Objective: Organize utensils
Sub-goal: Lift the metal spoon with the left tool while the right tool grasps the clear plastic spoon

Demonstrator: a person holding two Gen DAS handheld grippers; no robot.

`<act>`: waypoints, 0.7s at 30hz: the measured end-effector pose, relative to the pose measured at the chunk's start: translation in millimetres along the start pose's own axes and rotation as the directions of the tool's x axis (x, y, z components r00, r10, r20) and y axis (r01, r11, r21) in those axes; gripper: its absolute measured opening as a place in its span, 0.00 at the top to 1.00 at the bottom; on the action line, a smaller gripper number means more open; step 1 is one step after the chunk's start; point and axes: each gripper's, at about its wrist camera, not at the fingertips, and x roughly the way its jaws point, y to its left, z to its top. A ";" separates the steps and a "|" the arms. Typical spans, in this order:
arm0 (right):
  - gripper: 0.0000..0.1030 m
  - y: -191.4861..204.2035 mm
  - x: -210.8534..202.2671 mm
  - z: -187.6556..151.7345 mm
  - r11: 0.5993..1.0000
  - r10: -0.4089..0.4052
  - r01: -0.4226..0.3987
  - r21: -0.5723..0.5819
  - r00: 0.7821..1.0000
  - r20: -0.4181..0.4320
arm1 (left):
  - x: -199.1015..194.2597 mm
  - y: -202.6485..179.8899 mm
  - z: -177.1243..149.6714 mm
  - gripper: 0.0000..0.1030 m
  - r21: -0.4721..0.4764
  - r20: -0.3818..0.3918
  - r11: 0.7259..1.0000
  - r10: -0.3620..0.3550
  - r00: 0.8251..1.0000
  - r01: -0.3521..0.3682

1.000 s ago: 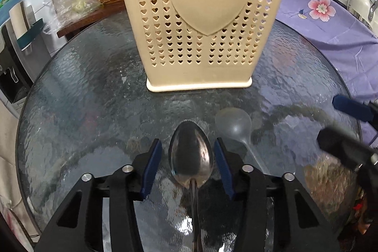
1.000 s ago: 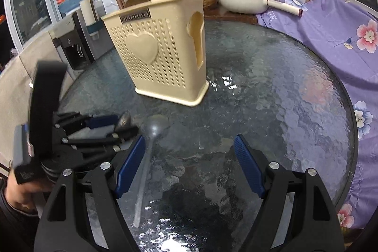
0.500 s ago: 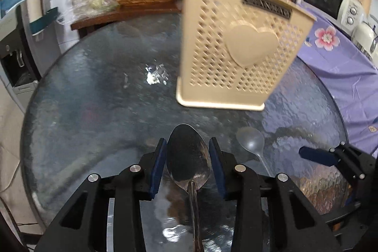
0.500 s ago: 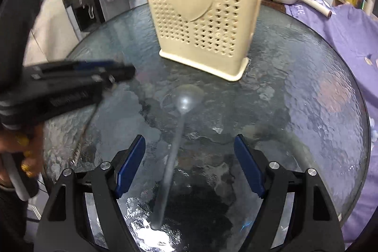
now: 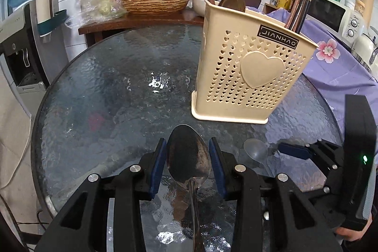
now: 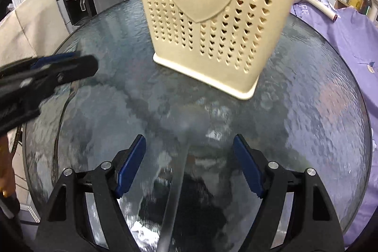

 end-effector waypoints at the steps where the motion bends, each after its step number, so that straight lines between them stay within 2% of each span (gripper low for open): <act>1: 0.31 0.8 1.4 2.5 1.000 -0.002 0.002 -0.001 1.000 -0.001 | 0.0 1.5 0.4 0.65 -0.003 0.001 1.000 0.001 1.000 -0.001; 8: 0.49 1.1 8.4 19.0 1.000 -0.001 0.001 -0.007 1.000 -0.010 | 0.6 2.1 0.5 0.65 -0.008 -0.001 1.000 0.001 1.000 -0.001; 10: 0.63 1.3 7.8 20.8 1.000 0.005 -0.005 -0.015 1.000 -0.010 | 1.3 1.8 0.2 0.65 -0.010 -0.003 1.000 -0.002 1.000 0.002; 17: 0.64 -5.2 4.6 20.0 0.999 0.041 -0.041 0.003 0.999 -0.008 | -1.0 -4.6 0.4 0.65 0.004 0.005 1.000 -0.010 1.000 0.010; 21: 0.64 -17.8 -11.6 16.1 0.996 0.080 -0.081 0.023 0.996 0.036 | -5.9 -7.7 1.7 0.65 0.009 0.014 1.000 -0.014 1.000 0.014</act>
